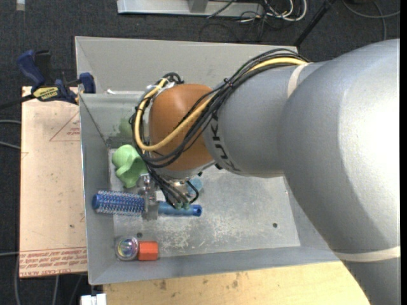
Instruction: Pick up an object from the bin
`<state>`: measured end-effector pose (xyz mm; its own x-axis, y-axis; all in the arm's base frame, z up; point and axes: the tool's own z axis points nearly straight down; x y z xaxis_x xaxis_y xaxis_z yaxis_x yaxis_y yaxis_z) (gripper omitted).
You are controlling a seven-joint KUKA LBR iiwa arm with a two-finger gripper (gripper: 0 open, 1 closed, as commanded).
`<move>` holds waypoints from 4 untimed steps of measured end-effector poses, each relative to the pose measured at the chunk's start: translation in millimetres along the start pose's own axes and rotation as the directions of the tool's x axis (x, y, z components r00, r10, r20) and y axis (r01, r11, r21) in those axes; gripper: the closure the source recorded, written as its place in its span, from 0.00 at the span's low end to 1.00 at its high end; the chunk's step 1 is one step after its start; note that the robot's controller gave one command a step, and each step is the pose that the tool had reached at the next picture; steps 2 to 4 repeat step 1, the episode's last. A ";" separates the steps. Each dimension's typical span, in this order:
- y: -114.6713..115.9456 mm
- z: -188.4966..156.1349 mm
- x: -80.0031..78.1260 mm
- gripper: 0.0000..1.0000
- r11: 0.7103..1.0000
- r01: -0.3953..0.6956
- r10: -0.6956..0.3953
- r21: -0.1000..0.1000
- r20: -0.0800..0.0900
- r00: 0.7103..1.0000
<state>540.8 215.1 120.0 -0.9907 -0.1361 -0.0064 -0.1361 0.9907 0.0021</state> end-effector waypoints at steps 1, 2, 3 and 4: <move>6.0 -110.5 -4.8 1.00 1.000 -0.002 0.002 -0.001 0.003 1.000; 6.0 -110.5 -4.8 1.00 1.000 -0.002 0.002 -0.001 0.003 1.000; 6.0 -110.5 -4.8 1.00 1.000 -0.002 0.002 -0.001 0.003 1.000; 6.0 -110.5 -4.8 1.00 1.000 -0.002 0.002 -0.001 0.003 1.000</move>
Offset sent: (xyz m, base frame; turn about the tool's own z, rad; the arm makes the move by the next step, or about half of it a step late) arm 0.0015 0.0052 0.1064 0.0041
